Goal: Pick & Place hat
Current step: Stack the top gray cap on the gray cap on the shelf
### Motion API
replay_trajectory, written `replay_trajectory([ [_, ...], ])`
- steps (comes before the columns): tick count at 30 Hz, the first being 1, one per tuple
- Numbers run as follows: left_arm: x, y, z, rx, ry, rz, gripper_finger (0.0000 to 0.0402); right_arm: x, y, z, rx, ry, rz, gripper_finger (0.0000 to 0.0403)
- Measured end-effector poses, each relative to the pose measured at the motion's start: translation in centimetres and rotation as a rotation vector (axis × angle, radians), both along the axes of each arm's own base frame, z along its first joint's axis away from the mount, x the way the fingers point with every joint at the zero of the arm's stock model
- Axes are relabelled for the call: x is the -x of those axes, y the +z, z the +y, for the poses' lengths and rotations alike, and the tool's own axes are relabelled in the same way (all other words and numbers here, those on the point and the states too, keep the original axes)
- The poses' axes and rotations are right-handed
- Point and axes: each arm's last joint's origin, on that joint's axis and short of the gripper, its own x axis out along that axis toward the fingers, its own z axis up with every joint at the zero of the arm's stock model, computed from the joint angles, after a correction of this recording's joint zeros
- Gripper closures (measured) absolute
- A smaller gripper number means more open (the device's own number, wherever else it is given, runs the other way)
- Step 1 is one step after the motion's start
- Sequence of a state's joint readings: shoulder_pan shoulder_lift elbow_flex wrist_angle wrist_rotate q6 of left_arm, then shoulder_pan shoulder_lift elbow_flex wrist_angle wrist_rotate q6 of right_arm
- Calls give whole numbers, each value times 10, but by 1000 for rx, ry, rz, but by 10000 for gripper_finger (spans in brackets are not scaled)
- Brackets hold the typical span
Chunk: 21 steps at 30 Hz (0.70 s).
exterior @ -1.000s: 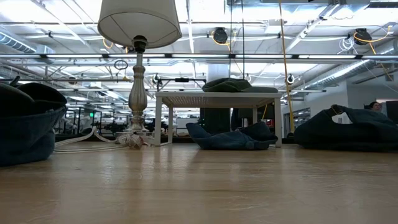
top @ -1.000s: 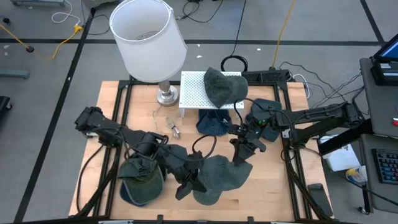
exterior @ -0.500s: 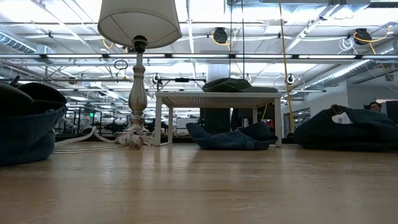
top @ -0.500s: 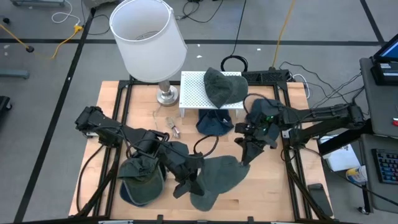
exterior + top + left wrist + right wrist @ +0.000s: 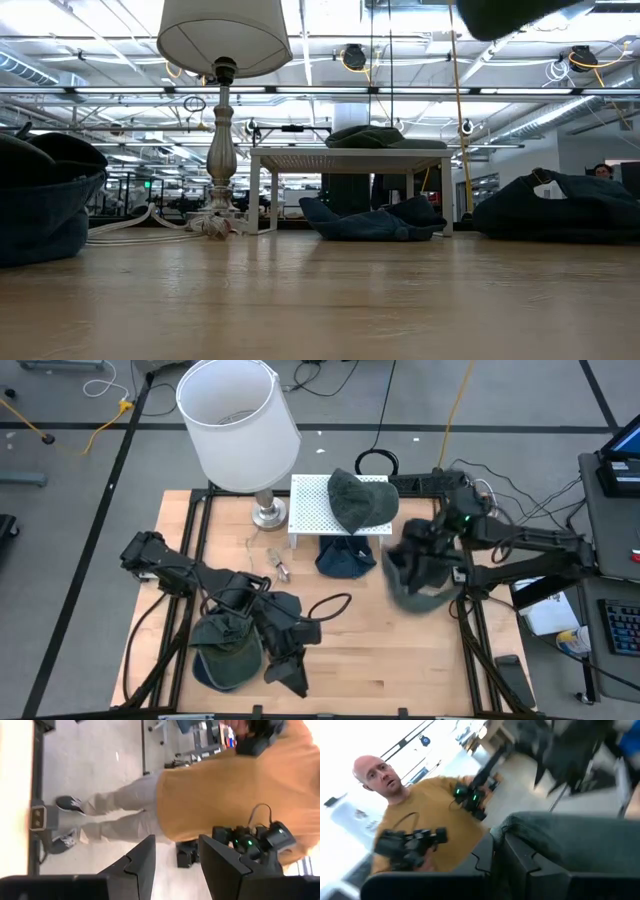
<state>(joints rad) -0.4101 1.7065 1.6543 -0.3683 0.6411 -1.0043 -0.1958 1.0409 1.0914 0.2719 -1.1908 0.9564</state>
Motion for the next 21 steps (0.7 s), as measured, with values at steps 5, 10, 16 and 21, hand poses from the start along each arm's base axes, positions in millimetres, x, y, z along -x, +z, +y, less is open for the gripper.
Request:
replay_trajectory([
  [5,3,0,-5,28,-61,23,248,11,30,-15,112,-88,-216,390],
  [10,6,1,-6,73,-156,54,247,22,53,-34,240,-258,-419,390],
  [16,10,3,-6,144,-315,101,247,32,70,-54,451,-542,-652,390],
  [21,6,4,7,184,-348,135,247,37,75,-63,675,-689,-830,390],
])
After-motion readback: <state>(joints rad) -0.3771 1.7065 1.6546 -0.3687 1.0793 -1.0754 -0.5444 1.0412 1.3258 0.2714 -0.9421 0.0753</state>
